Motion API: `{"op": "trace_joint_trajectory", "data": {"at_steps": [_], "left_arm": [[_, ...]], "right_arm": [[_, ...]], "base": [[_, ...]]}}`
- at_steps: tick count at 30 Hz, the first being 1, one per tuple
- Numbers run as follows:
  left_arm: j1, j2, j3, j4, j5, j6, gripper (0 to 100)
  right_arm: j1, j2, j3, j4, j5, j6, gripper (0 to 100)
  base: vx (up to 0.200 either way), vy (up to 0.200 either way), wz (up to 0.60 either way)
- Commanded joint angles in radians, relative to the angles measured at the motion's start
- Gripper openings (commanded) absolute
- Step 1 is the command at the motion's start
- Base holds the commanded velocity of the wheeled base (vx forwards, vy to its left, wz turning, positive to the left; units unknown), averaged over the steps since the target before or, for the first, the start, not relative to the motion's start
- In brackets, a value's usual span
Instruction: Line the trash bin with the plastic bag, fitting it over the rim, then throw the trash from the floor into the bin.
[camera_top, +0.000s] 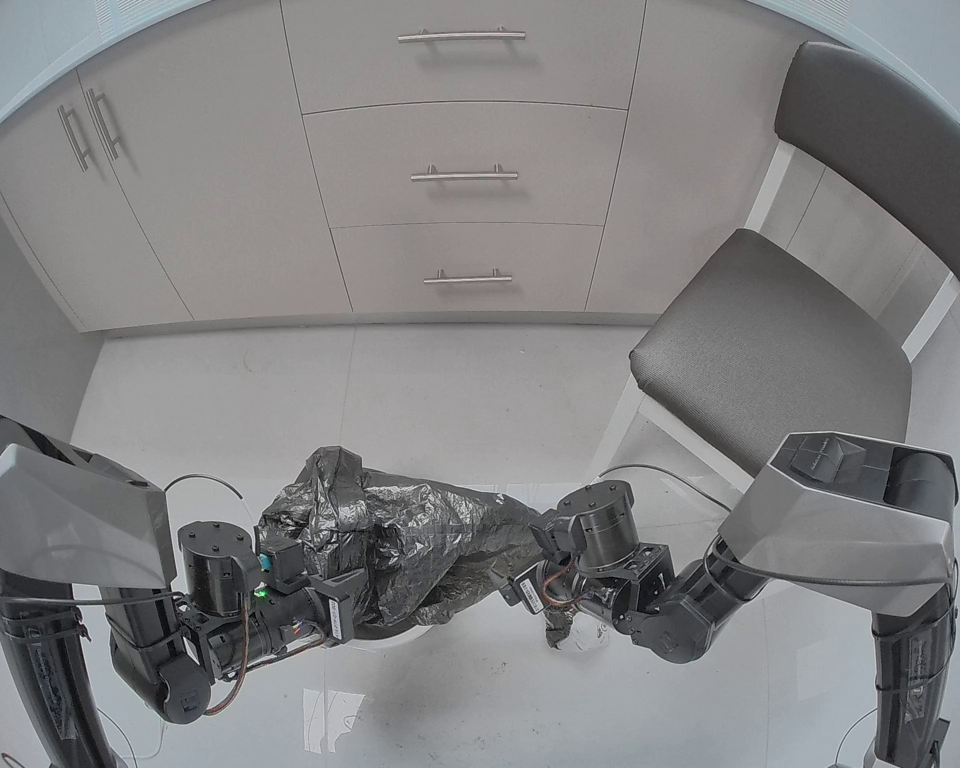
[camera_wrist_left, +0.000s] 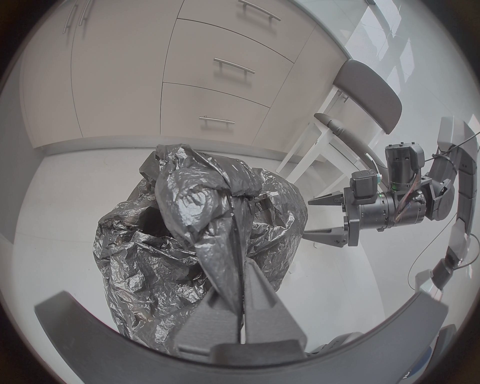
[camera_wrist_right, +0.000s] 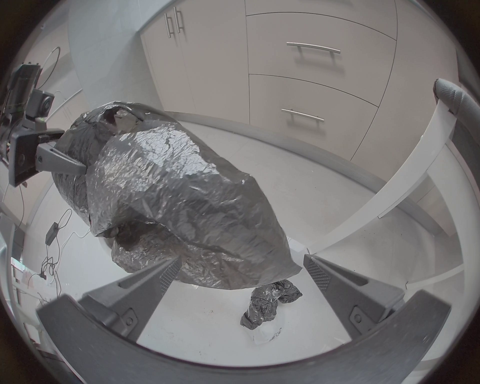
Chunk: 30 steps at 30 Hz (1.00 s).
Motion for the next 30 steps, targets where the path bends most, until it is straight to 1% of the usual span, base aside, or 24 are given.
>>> {"op": "trace_joint_trajectory", "data": {"at_steps": [1, 4, 9, 16, 21, 28, 30], "left_arm": [[0.0, -0.001, 0.001, 0.0, 0.0, 0.0, 0], [0.0, -0.004, 0.002, 0.0, 0.0, 0.0, 0], [0.0, -0.002, 0.002, 0.0, 0.0, 0.0, 0], [0.0, -0.001, -0.001, -0.002, 0.0, 0.0, 0], [0.0, 0.001, 0.001, 0.0, 0.0, 0.0, 0], [0.0, -0.001, 0.001, 0.0, 0.0, 0.0, 0], [-0.002, -0.001, 0.002, 0.0, 0.0, 0.0, 0]], "right_arm": [[0.014, 0.012, 0.003, 0.0, -0.002, -0.002, 100], [0.014, 0.029, -0.03, 0.002, 0.001, -0.013, 100], [0.026, 0.058, -0.034, 0.005, 0.005, -0.017, 100], [0.028, 0.086, -0.068, 0.005, 0.008, -0.057, 100], [0.029, 0.095, -0.083, 0.012, 0.022, -0.059, 100], [0.028, 0.121, -0.119, 0.003, 0.021, -0.057, 100], [0.023, 0.122, -0.142, 0.006, 0.01, -0.059, 100]], "base": [[0.0, 0.0, 0.0], [0.0, 0.0, 0.0], [0.0, 0.0, 0.0], [0.0, 0.0, 0.0], [0.0, 0.0, 0.0], [0.0, 0.0, 0.0], [0.0, 0.0, 0.0]]}}
